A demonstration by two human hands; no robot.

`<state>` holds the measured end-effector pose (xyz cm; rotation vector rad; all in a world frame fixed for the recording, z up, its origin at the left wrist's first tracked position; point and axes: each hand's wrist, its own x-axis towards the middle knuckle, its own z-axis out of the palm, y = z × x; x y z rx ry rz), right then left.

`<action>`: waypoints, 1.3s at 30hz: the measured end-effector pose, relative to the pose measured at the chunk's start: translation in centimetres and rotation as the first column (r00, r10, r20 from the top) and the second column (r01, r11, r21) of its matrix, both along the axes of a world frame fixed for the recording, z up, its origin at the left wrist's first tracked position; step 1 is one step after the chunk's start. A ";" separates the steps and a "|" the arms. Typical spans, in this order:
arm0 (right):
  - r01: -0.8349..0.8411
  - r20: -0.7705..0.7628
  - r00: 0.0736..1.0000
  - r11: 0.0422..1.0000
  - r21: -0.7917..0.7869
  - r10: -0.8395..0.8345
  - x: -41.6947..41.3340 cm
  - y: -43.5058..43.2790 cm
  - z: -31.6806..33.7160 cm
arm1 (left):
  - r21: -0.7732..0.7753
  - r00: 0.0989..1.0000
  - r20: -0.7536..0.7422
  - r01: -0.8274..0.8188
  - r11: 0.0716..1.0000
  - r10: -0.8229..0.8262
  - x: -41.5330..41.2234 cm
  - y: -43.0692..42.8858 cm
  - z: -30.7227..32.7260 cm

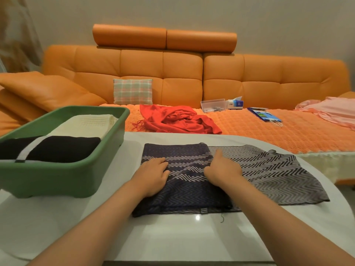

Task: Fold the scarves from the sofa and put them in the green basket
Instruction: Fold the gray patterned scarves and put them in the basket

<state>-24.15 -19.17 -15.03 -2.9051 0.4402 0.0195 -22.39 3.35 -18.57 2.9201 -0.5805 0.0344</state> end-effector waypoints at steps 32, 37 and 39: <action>-0.313 0.154 0.939 0.950 0.008 0.308 -4.6 -4.7 -0.1 | 0.185 0.930 0.079 -0.367 0.912 0.358 -2.5 -5.1 2.3; -0.103 -0.139 0.987 0.981 -0.166 0.080 -5.0 -7.7 -1.2 | -0.157 0.976 -0.048 0.200 0.967 -0.210 -2.4 -8.4 0.6; -0.155 -0.169 0.976 0.983 -0.097 0.137 -5.2 -8.0 -1.8 | -0.064 0.979 -0.043 0.196 0.979 -0.199 -2.4 -9.4 0.1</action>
